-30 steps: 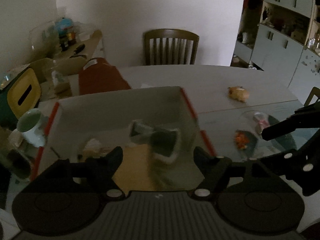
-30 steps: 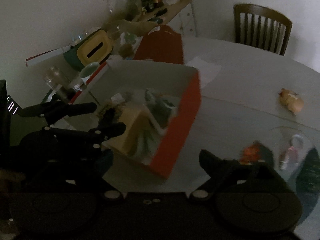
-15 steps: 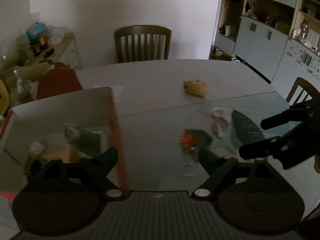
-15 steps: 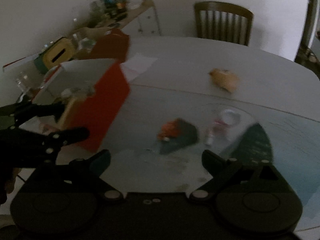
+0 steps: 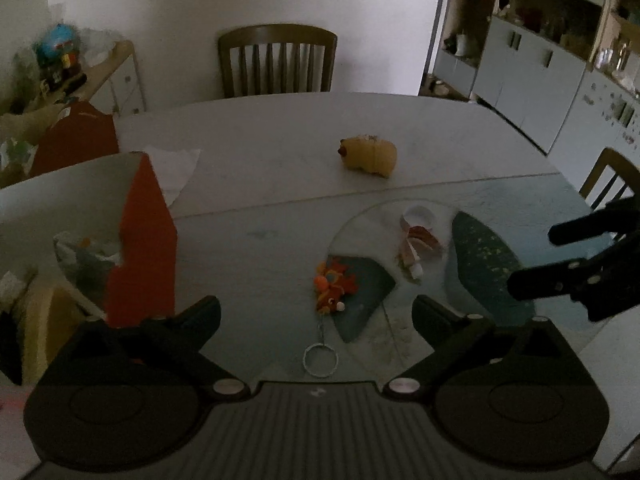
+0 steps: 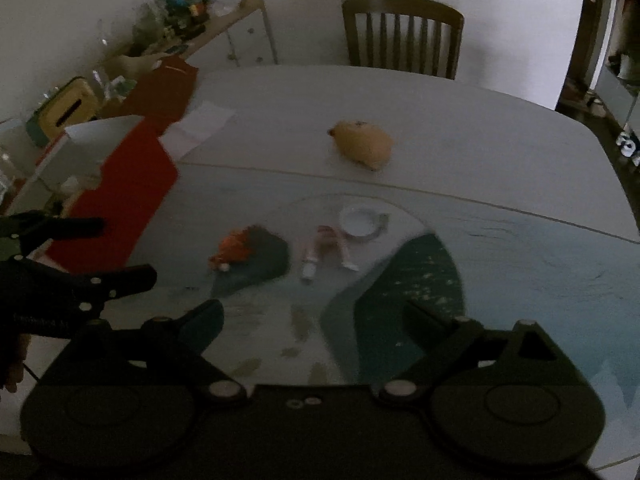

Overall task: Organize objects
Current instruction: 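Move both tools back over the remaining items on the table, then grasp the pink tube with the right tool while the left tool grasps the orange toy keychain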

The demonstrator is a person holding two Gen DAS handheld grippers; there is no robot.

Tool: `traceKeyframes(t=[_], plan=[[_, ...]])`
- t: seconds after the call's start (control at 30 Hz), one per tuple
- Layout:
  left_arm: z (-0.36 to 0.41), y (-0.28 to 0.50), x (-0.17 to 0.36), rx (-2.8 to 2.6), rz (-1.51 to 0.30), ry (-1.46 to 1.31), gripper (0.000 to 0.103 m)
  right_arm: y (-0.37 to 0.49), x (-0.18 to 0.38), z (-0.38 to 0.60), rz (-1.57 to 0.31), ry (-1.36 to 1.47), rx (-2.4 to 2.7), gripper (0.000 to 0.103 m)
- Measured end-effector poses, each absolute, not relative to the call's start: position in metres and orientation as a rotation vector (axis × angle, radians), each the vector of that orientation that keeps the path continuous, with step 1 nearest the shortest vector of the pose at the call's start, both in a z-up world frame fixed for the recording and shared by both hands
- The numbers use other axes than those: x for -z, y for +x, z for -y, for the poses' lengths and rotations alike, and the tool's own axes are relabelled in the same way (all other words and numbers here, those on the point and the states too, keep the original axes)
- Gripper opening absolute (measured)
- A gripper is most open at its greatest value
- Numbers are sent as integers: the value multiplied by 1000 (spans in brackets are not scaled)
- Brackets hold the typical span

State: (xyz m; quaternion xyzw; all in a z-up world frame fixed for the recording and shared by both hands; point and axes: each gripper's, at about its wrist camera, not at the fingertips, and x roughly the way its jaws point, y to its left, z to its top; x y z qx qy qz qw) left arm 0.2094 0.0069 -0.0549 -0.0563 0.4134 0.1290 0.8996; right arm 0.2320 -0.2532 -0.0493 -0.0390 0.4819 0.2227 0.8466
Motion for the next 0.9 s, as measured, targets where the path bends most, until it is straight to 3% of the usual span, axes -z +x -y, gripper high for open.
traceKeyframes(t=[0.63, 0.73, 0.9], plan=[[-11, 267, 114, -282, -948, -104, 103, 296, 104, 248, -1077, -175, -421, 70], [-14, 270, 119, -284, -952, -123, 103, 302, 109, 244, -1086, -184, -425, 64], [-18, 274, 123, -295, -944, -139, 102, 310, 118, 240, -1119, -150, -423, 43]])
